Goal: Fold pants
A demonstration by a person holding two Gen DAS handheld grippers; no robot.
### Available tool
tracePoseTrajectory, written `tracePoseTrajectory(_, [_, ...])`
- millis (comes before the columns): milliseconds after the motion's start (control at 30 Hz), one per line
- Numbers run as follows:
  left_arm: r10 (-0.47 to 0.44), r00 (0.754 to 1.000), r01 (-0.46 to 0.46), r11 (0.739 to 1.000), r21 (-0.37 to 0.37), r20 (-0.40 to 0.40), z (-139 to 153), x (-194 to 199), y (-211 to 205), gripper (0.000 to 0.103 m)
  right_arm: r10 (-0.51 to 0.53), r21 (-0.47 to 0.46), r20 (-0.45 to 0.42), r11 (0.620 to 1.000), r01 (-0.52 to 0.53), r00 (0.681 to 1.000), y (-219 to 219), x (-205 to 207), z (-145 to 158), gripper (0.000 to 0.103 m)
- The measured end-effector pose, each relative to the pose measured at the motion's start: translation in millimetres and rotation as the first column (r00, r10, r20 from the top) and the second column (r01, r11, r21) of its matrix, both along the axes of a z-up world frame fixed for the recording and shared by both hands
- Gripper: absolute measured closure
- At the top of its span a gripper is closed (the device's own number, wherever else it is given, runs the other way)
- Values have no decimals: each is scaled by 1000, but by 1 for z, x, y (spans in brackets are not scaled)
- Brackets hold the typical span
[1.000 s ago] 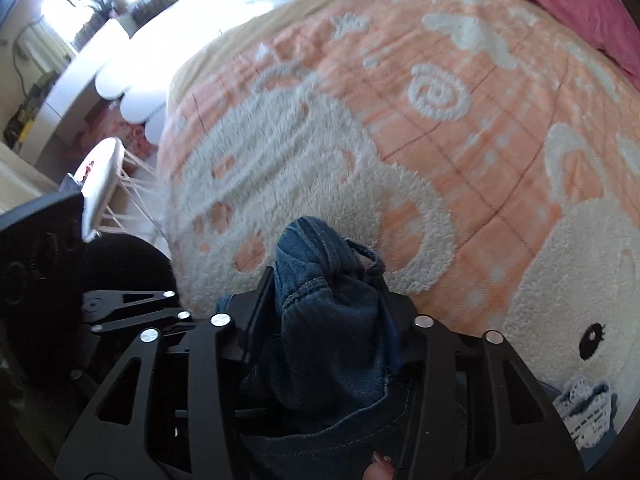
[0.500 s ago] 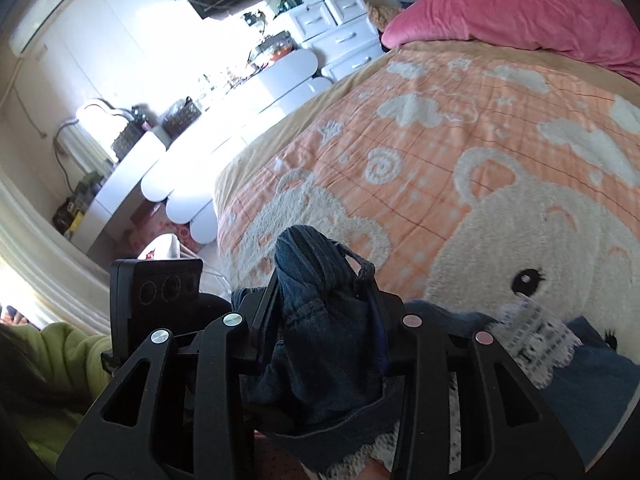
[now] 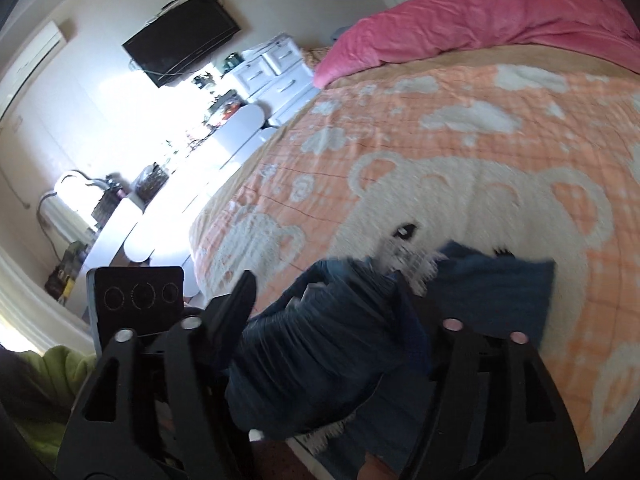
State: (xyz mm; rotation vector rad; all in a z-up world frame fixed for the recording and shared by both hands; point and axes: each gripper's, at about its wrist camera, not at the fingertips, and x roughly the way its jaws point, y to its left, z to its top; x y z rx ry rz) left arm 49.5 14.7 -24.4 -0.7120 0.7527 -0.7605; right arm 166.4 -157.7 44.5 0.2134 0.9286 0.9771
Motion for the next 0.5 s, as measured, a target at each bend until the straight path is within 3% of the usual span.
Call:
tracePoseTrajectory(100, [-31,999,30,999,41,29,-4,-6,-4,7,-97,-9,-1,995,97,995,-27,-7,-11,36])
tracePoseTrajectory(167, [52,995,-66,984,168,87,4,-14,-1,7,-156,-35,17,987,156,988,-41,-11,-14,36])
tracePoseTrajectory(233, [139,978,-185,924,336,156,11,-16,-2,8,-185,-52,42,981,187,982,-49,-17,-16,36])
tracePoseTrajectory(267, [150,975,-202,907,369,166,13,-17,-4,8,-182,-63,50,981,185,982,-50,-19,-17,36])
tracePoseTrajectory(300, [158,974,-215,874,436,164,12,-15,-10,8,-176,-81,62,980,181,982,-48,-22,-18,36])
tracePoseTrajectory(333, [161,973,-222,845,487,164,11,-13,-16,8,-163,-104,80,980,171,983,-43,-27,-19,36])
tracePoseTrajectory(400, [140,978,-207,754,623,155,-3,-10,-35,15,-139,-161,114,974,156,984,-35,-34,-22,35])
tracePoseTrajectory(500, [79,990,-142,680,719,120,-16,-13,-42,18,-99,-349,179,924,157,979,-27,-47,-40,35])
